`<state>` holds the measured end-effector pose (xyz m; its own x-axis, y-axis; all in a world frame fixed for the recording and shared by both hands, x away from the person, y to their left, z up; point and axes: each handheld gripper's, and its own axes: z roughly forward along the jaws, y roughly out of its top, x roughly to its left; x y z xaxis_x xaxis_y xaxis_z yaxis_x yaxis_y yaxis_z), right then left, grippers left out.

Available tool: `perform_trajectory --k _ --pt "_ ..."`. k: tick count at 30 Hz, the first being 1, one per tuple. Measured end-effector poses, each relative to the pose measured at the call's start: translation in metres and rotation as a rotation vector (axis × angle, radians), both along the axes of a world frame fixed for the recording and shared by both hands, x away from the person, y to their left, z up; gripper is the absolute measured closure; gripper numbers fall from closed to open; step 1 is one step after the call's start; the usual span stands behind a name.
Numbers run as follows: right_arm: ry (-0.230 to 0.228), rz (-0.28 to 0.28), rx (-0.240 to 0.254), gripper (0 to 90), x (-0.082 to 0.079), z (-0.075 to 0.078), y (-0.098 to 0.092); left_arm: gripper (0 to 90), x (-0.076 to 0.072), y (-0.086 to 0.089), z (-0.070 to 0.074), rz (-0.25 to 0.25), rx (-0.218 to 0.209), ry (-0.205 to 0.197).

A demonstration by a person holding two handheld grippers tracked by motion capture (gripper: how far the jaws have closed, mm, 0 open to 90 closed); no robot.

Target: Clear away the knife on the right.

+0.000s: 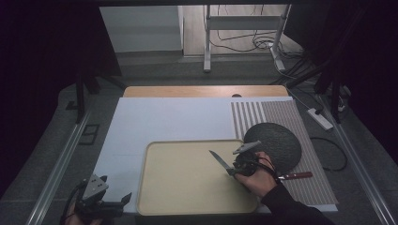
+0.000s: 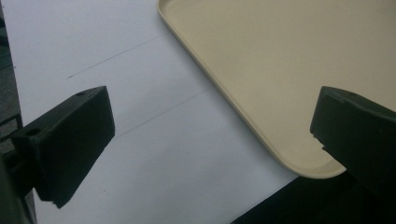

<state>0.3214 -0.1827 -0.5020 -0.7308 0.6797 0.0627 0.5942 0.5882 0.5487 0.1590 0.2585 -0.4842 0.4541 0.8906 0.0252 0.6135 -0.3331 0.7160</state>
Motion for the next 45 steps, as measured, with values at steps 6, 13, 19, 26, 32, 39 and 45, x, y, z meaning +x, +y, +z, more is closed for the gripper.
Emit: perform_trajectory --k 6,13,19,26,32,39,45 --pt "-0.034 0.058 0.028 74.4 -0.002 0.009 0.005 0.0 0.0 -0.001 0.0 -0.002 0.007 0.0" --pt "-0.01 0.153 -0.006 89.9 0.0 0.001 0.024 0.0 0.0 -0.001 0.0 -0.005 0.009 0.001" --pt "-0.013 0.132 -0.039 89.9 0.003 -0.006 0.024 0.0 0.0 -0.001 0.0 -0.006 0.009 -0.001" --pt "0.001 0.064 -0.021 89.9 0.007 -0.006 0.007 0.0 0.0 -0.001 0.0 -0.009 0.01 -0.002" --pt "0.003 0.02 -0.025 89.8 0.008 -0.005 -0.005 0.0 0.0 -0.002 0.0 -0.01 0.01 -0.003" --pt "0.02 -0.015 -0.025 89.6 0.009 -0.003 -0.019 0.0 0.0 -0.002 0.0 -0.012 0.011 -0.004" --pt "0.028 -0.038 -0.028 89.4 0.01 -0.002 -0.026 0.0 0.0 -0.002 0.0 -0.012 0.011 -0.004"
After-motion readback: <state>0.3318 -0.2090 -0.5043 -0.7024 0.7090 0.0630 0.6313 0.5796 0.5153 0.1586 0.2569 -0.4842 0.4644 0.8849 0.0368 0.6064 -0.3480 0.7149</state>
